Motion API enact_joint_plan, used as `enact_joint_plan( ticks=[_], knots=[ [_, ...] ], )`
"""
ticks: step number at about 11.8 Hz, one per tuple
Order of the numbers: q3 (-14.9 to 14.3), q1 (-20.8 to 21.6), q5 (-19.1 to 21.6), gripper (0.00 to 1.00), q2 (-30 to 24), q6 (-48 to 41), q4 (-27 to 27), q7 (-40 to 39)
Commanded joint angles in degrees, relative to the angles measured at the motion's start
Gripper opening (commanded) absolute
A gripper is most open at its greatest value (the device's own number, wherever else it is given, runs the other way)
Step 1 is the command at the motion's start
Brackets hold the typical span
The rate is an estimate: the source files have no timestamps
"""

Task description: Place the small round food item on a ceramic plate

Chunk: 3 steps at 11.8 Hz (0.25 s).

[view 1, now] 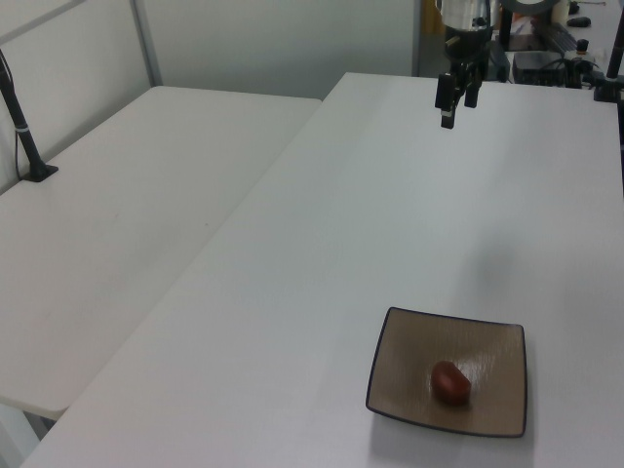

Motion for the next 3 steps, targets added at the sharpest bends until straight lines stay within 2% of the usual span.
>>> enact_joint_plan(
  ticks=[1, 3],
  knots=[
    [0.6, -0.8, 1.2, 1.0, -1.1, 0.5, -0.9, -1.7],
    [0.6, -0.8, 1.2, 1.0, -1.1, 0.5, -0.8, -1.7]
  ],
)
